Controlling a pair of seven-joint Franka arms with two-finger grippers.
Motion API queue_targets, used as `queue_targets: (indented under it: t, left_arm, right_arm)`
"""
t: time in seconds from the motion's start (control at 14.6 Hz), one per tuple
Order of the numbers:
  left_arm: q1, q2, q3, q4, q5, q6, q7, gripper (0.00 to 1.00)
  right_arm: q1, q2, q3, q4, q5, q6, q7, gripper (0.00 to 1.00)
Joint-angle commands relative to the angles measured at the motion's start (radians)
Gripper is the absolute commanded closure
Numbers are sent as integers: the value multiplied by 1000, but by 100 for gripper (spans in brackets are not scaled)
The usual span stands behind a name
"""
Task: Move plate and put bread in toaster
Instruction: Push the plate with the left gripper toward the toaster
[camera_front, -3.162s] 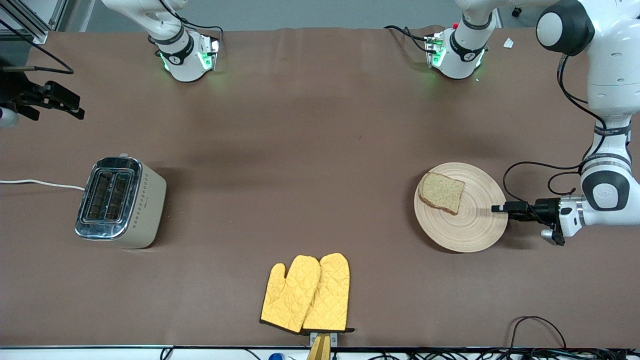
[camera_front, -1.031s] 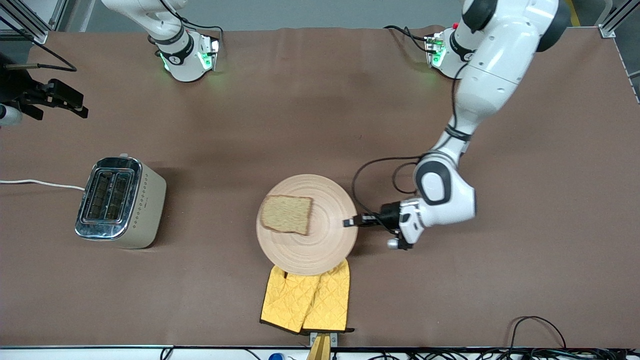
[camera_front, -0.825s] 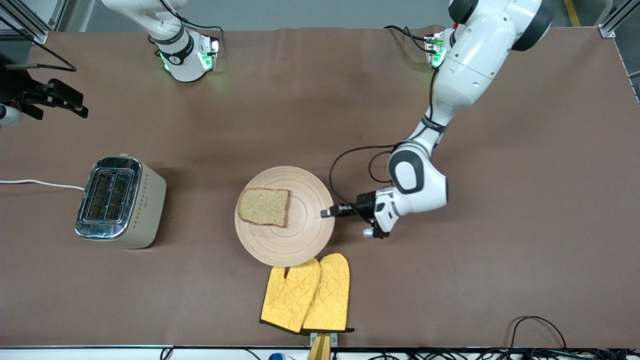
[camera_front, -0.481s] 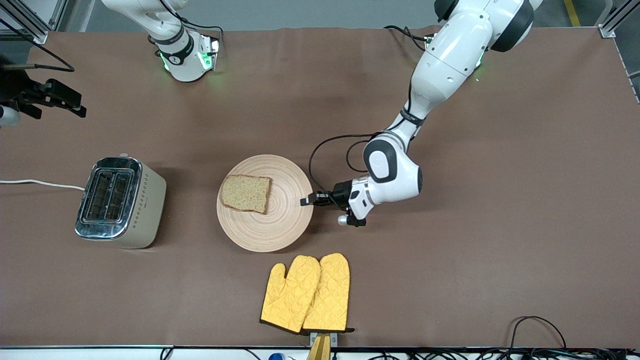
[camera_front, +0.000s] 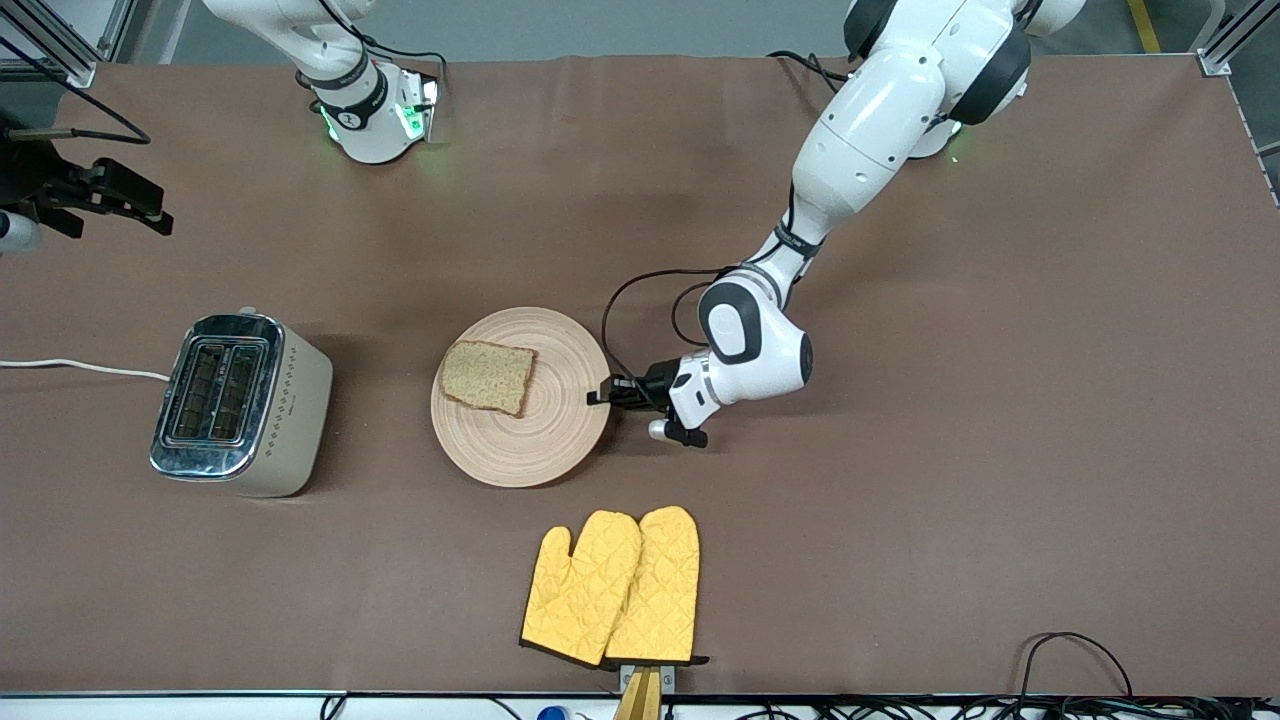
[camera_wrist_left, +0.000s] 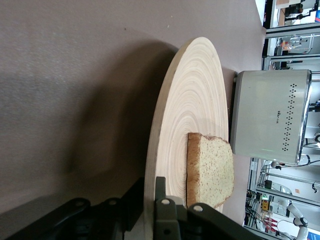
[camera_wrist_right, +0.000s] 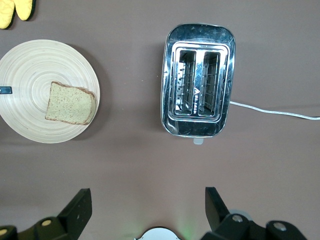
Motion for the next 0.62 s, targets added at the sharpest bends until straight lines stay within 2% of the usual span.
queue_targets:
  t: [0.0, 0.07, 0.14, 0.21, 0.41, 0.55]
  left_arm:
    - [-13, 3, 1, 29, -38, 18, 18, 93]
    - [-8, 3, 1, 29, -36, 18, 18, 76]
    - [-7, 0, 1, 28, -33, 18, 16, 30]
    - [-5, -8, 4, 26, -24, 18, 16, 2]
    - [48, -49, 18, 8, 22, 10, 4, 0]
    - [105, -124, 18, -72, 97, 2, -49, 0]
  right_arm:
    - [4, 8, 4, -17, -10, 10, 16, 0]
    - [4, 17, 4, -20, -4, 25, 17, 0]
    - [4, 23, 4, -22, -3, 34, 19, 0]
    - [4, 38, 4, -23, -3, 36, 36, 0]
    - [9, 42, 6, -51, -3, 65, 53, 0]
    - [9, 43, 4, -60, -3, 68, 53, 0]
